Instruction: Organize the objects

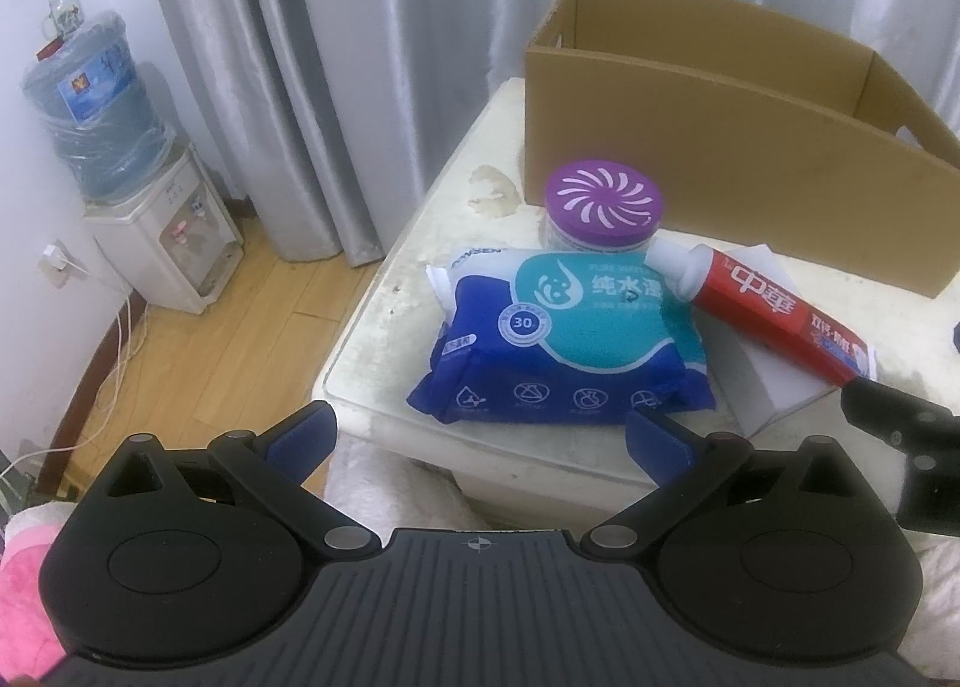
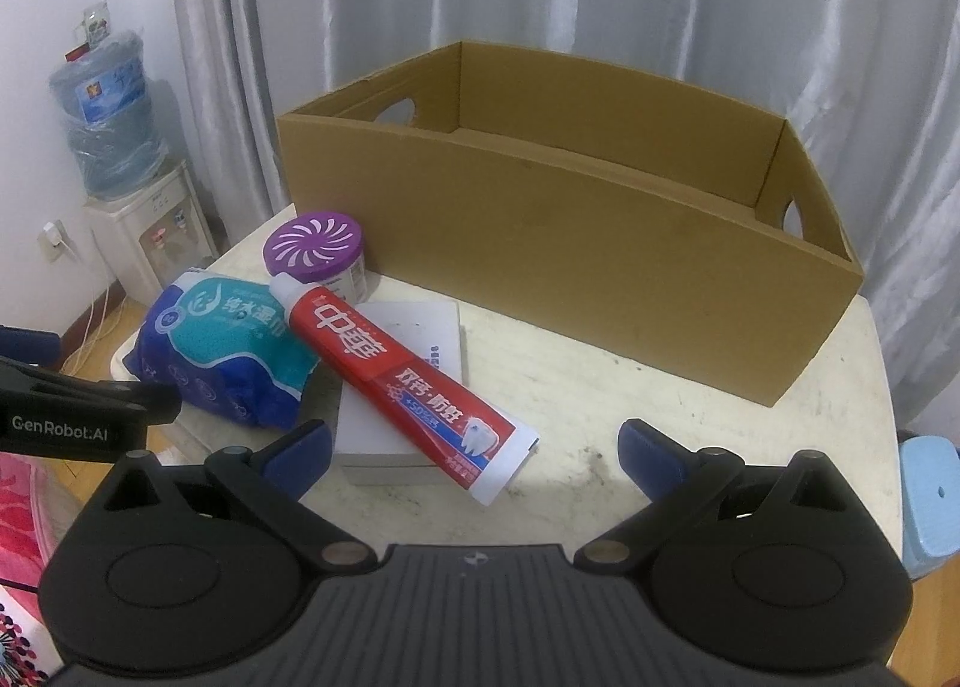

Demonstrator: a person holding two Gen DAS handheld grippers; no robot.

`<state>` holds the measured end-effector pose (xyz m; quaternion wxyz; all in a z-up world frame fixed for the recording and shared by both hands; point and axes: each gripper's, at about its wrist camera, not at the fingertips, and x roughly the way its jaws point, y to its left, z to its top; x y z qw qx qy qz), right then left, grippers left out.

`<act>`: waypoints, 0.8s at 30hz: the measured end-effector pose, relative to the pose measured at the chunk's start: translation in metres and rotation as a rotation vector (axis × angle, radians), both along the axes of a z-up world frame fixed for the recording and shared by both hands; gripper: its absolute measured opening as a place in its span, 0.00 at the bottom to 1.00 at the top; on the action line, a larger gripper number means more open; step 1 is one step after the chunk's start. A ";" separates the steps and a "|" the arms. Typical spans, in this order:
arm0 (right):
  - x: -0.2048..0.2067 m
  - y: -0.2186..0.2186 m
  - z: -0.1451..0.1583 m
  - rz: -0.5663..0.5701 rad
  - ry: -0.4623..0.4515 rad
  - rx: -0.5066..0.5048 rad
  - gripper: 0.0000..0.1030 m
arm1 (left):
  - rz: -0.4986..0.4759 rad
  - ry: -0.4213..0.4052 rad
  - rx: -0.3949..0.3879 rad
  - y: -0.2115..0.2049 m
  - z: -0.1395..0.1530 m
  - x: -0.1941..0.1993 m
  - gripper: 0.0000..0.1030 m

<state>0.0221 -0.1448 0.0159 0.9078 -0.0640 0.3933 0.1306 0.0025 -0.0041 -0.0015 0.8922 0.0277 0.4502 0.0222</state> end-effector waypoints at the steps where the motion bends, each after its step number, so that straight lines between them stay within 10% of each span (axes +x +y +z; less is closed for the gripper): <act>1: 0.000 0.000 0.000 0.001 0.000 0.000 1.00 | 0.000 0.000 0.000 0.000 0.000 0.000 1.00; 24: 0.003 0.000 0.003 0.002 -0.006 -0.007 1.00 | 0.000 0.003 0.007 0.002 0.002 -0.002 1.00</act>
